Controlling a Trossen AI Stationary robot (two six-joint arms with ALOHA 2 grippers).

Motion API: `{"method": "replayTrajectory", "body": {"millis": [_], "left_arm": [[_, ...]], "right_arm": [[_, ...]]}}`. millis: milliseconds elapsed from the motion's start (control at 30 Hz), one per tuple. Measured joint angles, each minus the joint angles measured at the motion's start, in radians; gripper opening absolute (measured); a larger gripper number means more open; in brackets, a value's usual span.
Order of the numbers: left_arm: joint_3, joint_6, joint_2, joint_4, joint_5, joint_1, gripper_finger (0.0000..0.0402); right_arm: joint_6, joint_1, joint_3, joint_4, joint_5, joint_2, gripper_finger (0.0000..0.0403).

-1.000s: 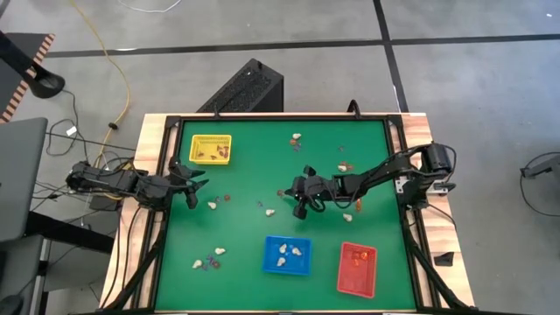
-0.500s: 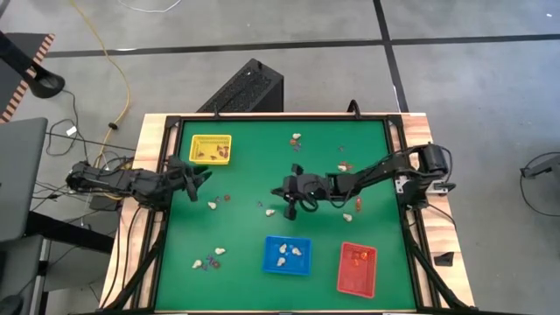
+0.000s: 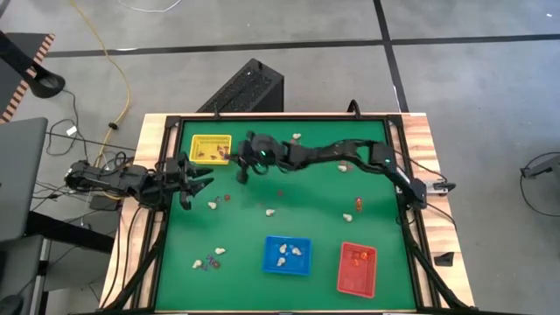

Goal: Sort Halloween decoration
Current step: Put the purple witch hat toy into the yellow basket

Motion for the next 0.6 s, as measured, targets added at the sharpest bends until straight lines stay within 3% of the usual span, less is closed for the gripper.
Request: {"method": "replayTrajectory", "body": {"millis": [300, 600], "left_arm": [[0.002, 0.009, 0.0, -0.004, 0.017, 0.001, 0.0143], [0.003, -0.019, 0.0, -0.027, 0.064, 0.001, 0.0143]], "right_arm": [[0.132, -0.084, 0.418, -0.249, -0.049, 0.232, 0.0047], [0.152, -0.105, 0.508, -0.398, -0.125, 0.247, 0.0052]]}}
